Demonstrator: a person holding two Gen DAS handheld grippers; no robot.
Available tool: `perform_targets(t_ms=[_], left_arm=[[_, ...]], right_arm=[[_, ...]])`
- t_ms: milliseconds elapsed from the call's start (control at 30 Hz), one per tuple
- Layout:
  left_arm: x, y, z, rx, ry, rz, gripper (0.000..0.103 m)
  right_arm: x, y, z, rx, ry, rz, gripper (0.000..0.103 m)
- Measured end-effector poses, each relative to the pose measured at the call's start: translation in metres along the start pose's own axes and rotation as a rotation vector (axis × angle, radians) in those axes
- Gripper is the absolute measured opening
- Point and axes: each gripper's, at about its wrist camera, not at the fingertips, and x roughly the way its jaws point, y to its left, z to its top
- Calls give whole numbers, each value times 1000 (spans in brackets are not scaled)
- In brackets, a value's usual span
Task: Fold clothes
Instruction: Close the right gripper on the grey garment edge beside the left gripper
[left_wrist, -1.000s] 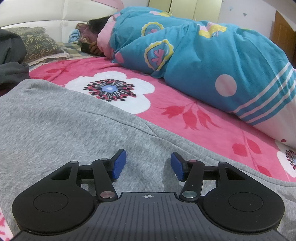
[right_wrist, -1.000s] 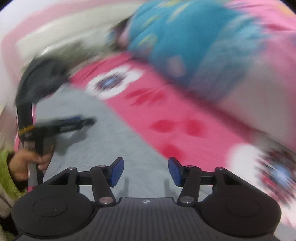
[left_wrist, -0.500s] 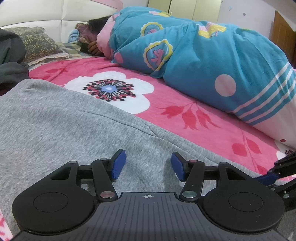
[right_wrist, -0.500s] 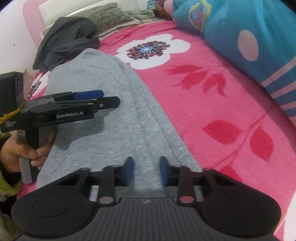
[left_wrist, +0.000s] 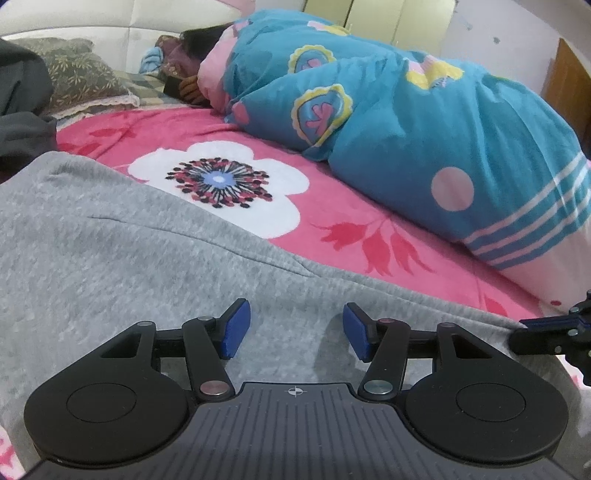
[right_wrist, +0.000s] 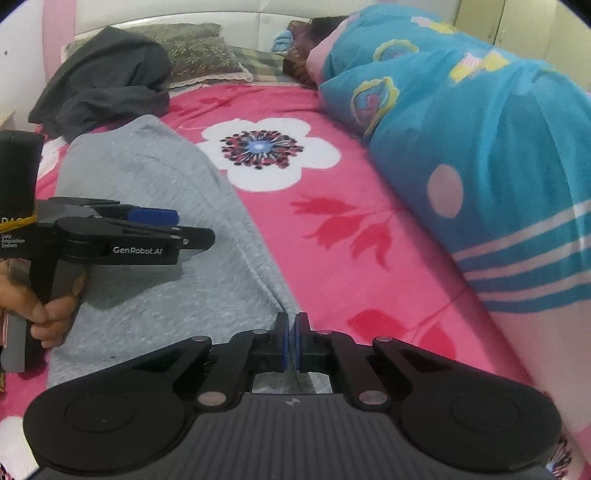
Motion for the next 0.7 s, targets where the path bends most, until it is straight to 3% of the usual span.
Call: perform_targets(t_ms=[333, 567, 700], left_arm=[[5, -2, -1, 30, 0, 19, 56], [4, 1, 1, 14, 5, 14, 56], [7, -4, -2, 52, 1, 31, 59]], right_arm=[[42, -10, -21, 33, 79, -29, 1], [27, -5, -27, 39, 4, -78, 1], [44, -2, -37, 45, 44, -68, 2]])
